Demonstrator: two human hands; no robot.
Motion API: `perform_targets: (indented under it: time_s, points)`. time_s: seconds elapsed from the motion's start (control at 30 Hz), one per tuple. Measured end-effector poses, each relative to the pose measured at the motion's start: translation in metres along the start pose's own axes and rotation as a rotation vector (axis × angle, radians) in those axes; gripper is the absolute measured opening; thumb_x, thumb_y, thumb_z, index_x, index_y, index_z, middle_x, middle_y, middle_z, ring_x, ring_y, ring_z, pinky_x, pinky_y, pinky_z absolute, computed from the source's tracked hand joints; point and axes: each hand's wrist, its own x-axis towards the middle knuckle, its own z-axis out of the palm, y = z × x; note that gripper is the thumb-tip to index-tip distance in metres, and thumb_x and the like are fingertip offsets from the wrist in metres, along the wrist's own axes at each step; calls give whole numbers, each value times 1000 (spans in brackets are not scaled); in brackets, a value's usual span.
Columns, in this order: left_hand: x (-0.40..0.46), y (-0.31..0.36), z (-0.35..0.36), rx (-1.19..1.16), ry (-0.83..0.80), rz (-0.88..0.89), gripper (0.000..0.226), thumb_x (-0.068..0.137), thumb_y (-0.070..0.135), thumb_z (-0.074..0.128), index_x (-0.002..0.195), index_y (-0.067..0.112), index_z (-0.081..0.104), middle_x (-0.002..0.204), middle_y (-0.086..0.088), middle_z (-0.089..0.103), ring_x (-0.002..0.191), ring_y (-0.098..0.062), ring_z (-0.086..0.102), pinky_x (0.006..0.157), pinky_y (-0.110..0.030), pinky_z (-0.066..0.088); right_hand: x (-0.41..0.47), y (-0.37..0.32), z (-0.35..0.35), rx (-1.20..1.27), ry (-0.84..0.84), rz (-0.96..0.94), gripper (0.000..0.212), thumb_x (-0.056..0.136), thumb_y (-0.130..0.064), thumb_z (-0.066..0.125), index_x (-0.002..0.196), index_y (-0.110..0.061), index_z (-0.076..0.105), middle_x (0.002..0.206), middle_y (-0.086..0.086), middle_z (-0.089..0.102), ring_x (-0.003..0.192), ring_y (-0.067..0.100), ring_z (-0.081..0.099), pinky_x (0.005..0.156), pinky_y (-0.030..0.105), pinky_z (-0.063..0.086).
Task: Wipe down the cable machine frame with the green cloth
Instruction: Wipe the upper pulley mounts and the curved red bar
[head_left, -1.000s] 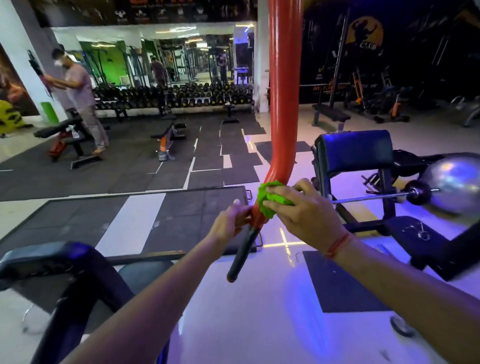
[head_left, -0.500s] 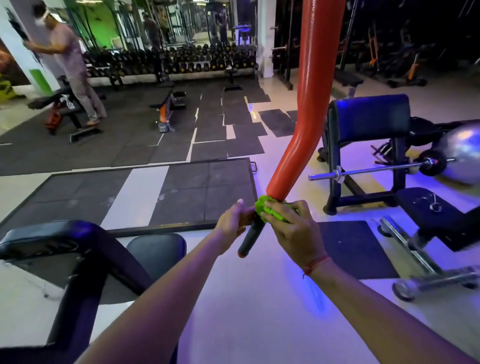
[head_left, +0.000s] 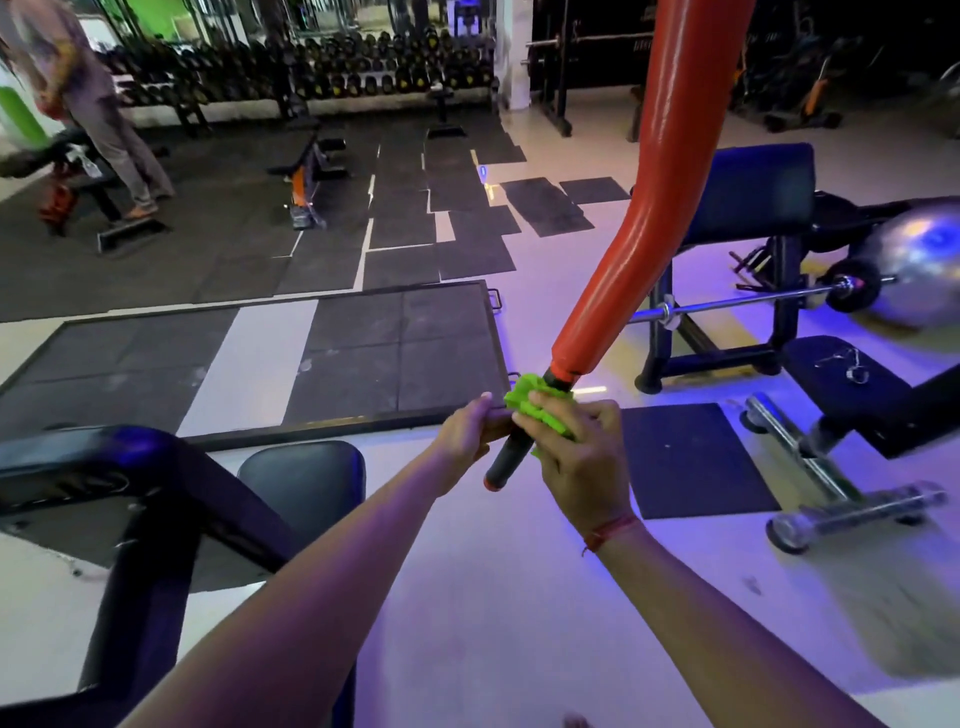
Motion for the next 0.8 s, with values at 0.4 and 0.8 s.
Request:
perform_targets:
  time_s: [0.4, 0.8]
  points:
    - [9, -20, -2, 104, -88, -33, 54, 108, 43, 24, 108, 23, 74, 112, 10, 74, 112, -11, 63, 100, -37, 37, -27, -13, 0, -76, 68, 114, 26, 101, -16, 63, 126, -18, 71, 138, -5, 62, 126, 12, 57, 89, 26, 34]
    - [13, -37, -6, 45, -39, -102, 56, 107, 39, 22, 126, 15, 69, 126, 4, 70, 122, -15, 60, 90, -36, 42, -94, -17, 57, 47, -381, 470, 25, 94, -14, 64, 110, -31, 73, 120, -9, 58, 102, 1, 38, 79, 12, 42]
